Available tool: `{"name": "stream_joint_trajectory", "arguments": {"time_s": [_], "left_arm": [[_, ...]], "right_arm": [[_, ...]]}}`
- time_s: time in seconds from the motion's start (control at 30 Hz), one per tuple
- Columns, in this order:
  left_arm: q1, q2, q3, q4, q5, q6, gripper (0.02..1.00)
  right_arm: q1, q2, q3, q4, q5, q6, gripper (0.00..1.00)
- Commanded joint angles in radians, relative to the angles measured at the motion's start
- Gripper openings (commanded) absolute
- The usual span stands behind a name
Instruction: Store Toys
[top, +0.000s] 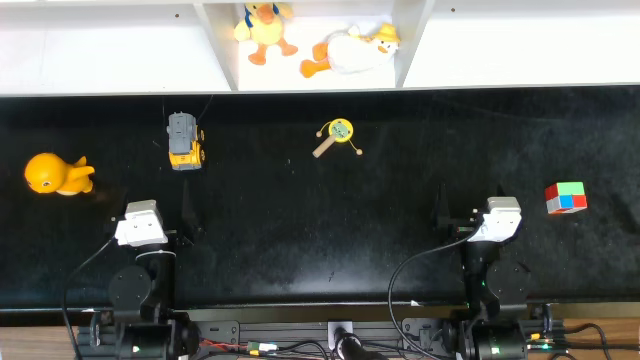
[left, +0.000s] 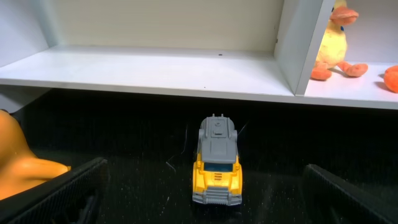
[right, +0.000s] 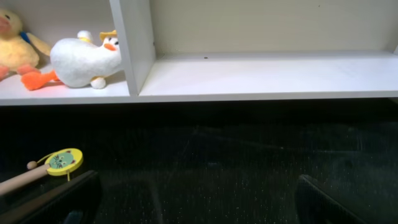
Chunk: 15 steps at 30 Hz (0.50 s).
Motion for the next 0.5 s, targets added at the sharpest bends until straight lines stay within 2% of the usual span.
{"name": "stream_joint_trajectory", "arguments": {"time_s": [0.03, 0.5], "left_arm": [[0.008, -0.014, -0.005, 0.002, 0.010, 0.015, 0.998], [0.008, -0.014, -0.005, 0.002, 0.010, 0.015, 0.998]], "right_arm": [[0.005, -0.009, -0.006, 0.004, -0.007, 0.001, 0.993], [0.005, -0.009, -0.006, 0.004, -0.007, 0.001, 0.993]]}}
